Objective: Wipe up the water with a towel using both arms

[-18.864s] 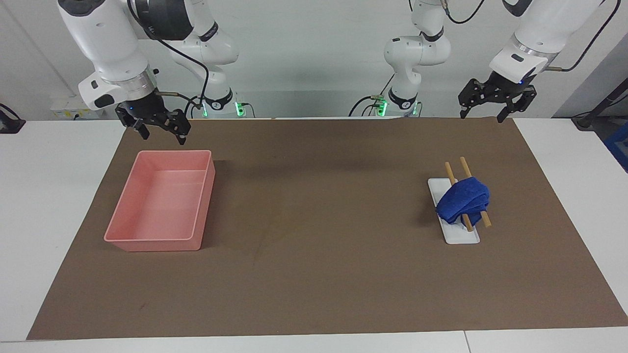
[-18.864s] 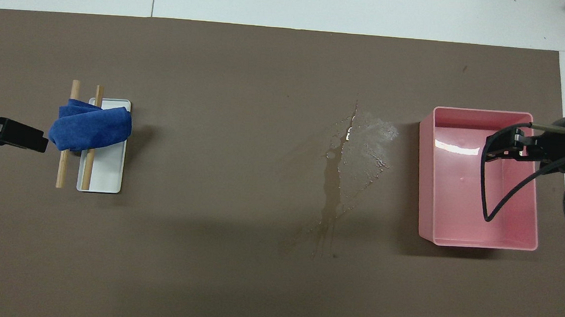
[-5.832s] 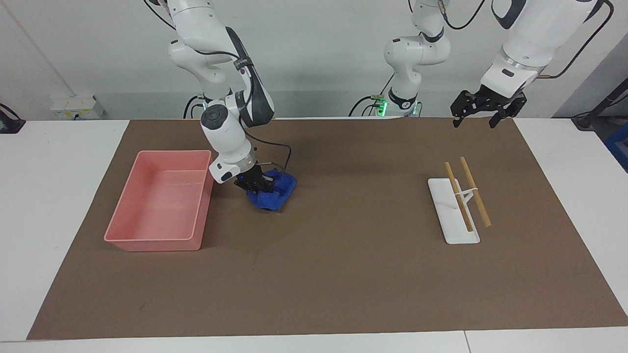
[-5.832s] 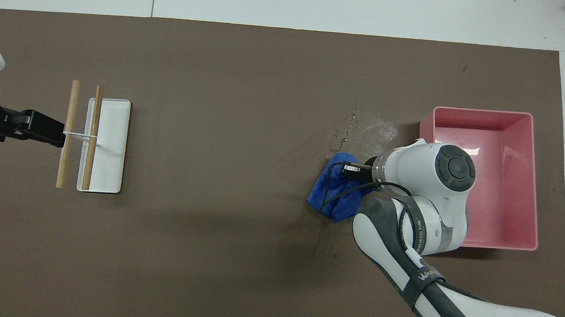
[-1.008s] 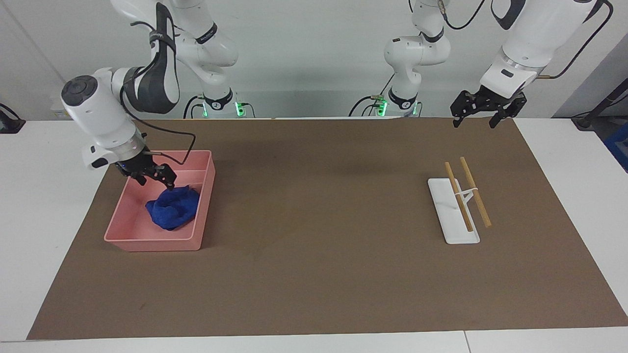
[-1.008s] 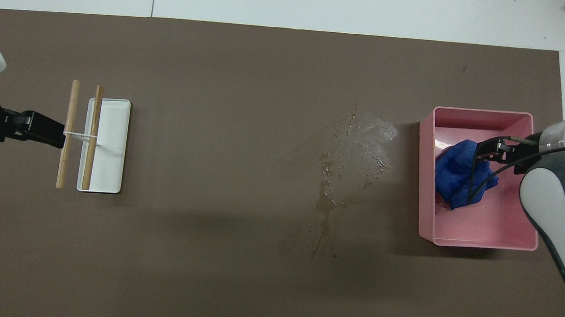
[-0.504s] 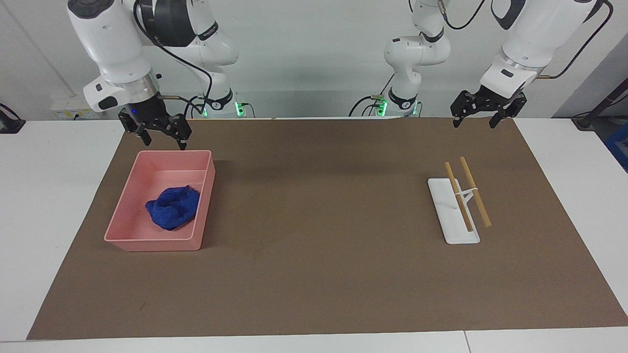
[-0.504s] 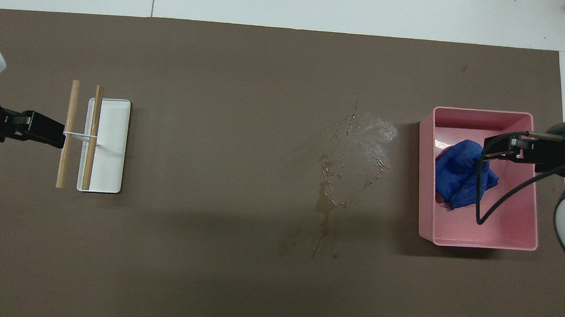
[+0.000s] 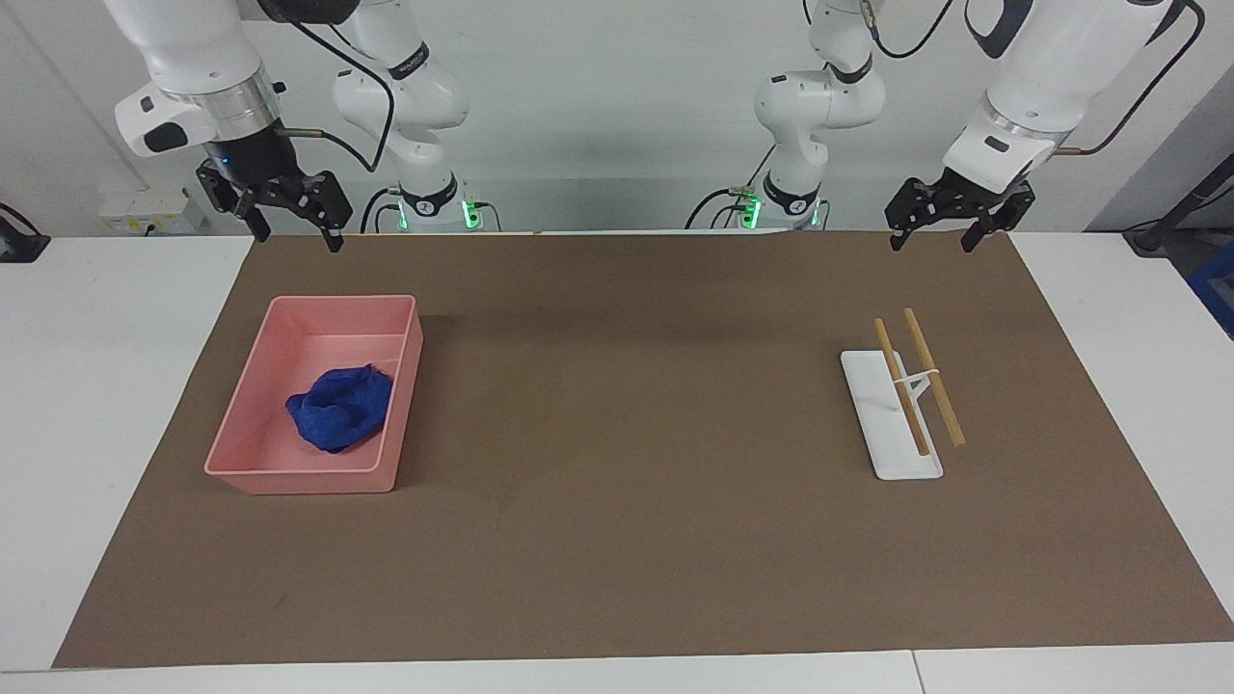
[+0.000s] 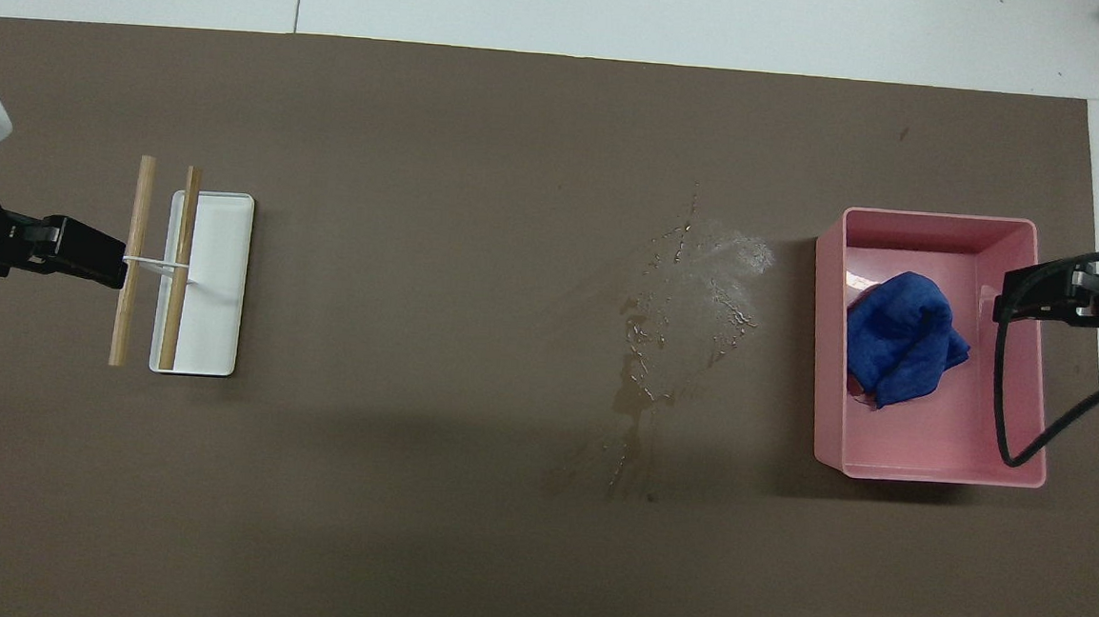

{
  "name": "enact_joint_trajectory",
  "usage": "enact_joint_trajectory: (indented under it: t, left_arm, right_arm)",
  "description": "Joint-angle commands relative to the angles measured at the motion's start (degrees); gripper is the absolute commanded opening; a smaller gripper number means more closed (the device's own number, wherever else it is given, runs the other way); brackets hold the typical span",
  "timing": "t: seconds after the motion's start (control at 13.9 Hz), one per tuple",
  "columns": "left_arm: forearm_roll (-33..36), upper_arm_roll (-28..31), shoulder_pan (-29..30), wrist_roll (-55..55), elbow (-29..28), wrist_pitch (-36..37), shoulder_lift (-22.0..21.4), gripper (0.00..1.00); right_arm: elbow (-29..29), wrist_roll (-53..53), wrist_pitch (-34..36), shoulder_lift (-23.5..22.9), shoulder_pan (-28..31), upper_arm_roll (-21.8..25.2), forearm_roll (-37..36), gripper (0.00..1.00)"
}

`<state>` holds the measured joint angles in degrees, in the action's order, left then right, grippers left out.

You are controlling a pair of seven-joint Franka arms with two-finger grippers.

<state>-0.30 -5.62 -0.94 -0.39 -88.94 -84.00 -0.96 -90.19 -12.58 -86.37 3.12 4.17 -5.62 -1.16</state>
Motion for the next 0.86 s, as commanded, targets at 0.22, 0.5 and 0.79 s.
enact_joint_trajectory:
  t: [0.22, 0.5, 0.79]
  left_arm:
    - [1.09, 0.00, 0.15, 0.22, -1.32, -0.20, -1.23, 1.00]
    - [1.09, 0.00, 0.15, 0.22, -1.32, -0.20, -1.23, 1.00]
    - [1.09, 0.00, 0.15, 0.22, -1.32, -0.20, -1.23, 1.00]
  right_arm:
    - [-3.41, 1.85, 0.94, 1.45, 0.57, -0.27, 1.69, 0.98]
    - [-3.68, 1.24, 0.15, 1.54, 0.49, -0.27, 1.69, 0.98]
    - [-3.68, 1.15, 0.15, 1.54, 0.48, -0.27, 1.69, 0.98]
